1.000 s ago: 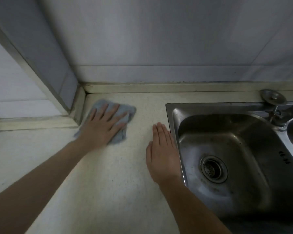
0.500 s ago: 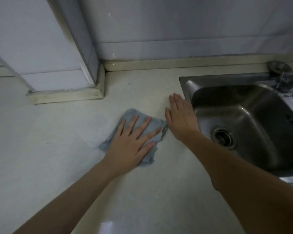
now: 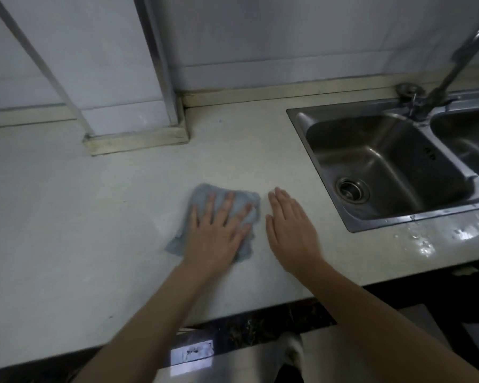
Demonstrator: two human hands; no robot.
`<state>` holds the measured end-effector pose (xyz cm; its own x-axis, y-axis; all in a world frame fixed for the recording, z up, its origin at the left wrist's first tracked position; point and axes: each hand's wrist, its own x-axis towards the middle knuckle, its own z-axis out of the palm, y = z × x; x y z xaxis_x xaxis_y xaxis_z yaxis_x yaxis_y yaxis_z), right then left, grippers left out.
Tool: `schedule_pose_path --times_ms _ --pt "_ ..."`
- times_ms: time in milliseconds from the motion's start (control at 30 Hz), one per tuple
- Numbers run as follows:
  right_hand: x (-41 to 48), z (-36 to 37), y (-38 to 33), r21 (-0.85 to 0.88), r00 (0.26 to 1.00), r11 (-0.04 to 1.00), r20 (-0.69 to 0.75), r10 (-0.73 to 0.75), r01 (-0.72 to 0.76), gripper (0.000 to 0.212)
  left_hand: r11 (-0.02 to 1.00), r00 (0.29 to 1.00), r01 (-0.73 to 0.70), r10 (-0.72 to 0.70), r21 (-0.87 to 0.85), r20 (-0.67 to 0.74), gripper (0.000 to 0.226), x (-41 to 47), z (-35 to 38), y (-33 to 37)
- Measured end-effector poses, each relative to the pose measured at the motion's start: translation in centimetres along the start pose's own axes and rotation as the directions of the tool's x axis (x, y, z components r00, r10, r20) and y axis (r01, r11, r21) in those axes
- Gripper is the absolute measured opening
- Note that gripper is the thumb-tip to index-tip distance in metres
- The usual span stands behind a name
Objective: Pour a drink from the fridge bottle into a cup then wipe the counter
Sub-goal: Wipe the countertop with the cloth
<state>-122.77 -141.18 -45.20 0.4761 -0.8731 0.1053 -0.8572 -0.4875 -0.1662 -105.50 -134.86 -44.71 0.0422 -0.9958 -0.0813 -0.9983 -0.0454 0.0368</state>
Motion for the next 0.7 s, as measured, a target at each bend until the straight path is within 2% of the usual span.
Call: schedule_pose_path --times_ms 100,200,267,367,433,500,567,700 --pt "-1.3 -0.5 -0.3 -0.008 0.997 0.997 -0.015 0.074 -0.075 0.056 0.983 0.982 -0.184 0.184 0.009 -0.036 0.054 -5.2 0.3 1.2" --pt "-2.3 -1.1 -1.8 0.004 0.996 0.997 -0.041 0.073 -0.073 0.057 0.965 0.963 -0.263 0.263 0.017 -0.061 0.053 -8.7 0.7 -1.7" --pt "-3.2 -1.3 -2.9 0.022 0.997 0.998 -0.052 0.060 -0.059 0.057 0.970 0.968 -0.240 0.242 0.031 -0.060 0.053 -9.6 0.8 -4.3" --pt "-4.6 -0.8 -4.2 0.037 0.999 0.999 -0.040 0.026 -0.025 0.057 0.993 0.993 -0.105 0.107 0.060 -0.041 0.054 -8.7 0.5 -6.2" --pt "-5.1 -0.2 -4.4 0.040 1.000 0.999 -0.028 0.014 -0.013 0.056 0.999 0.999 0.001 0.001 0.041 -0.052 0.056 -7.4 0.1 -5.2" --pt "-5.2 0.1 -4.2 0.065 0.998 0.998 -0.049 0.026 -0.023 0.055 0.999 0.997 0.044 -0.042 0.024 -0.068 0.056 -6.5 0.0 -3.3" --pt "-5.2 0.1 -4.1 0.081 0.998 0.997 -0.057 0.022 -0.017 0.054 0.999 0.997 -0.028 0.031 0.044 -0.066 0.055 -6.6 0.3 -2.2" --pt "-5.3 0.1 -4.4 0.075 0.999 0.997 -0.041 0.018 -0.015 0.054 0.954 0.956 -0.290 0.292 0.069 -0.022 0.053 -9.2 0.6 -4.6"
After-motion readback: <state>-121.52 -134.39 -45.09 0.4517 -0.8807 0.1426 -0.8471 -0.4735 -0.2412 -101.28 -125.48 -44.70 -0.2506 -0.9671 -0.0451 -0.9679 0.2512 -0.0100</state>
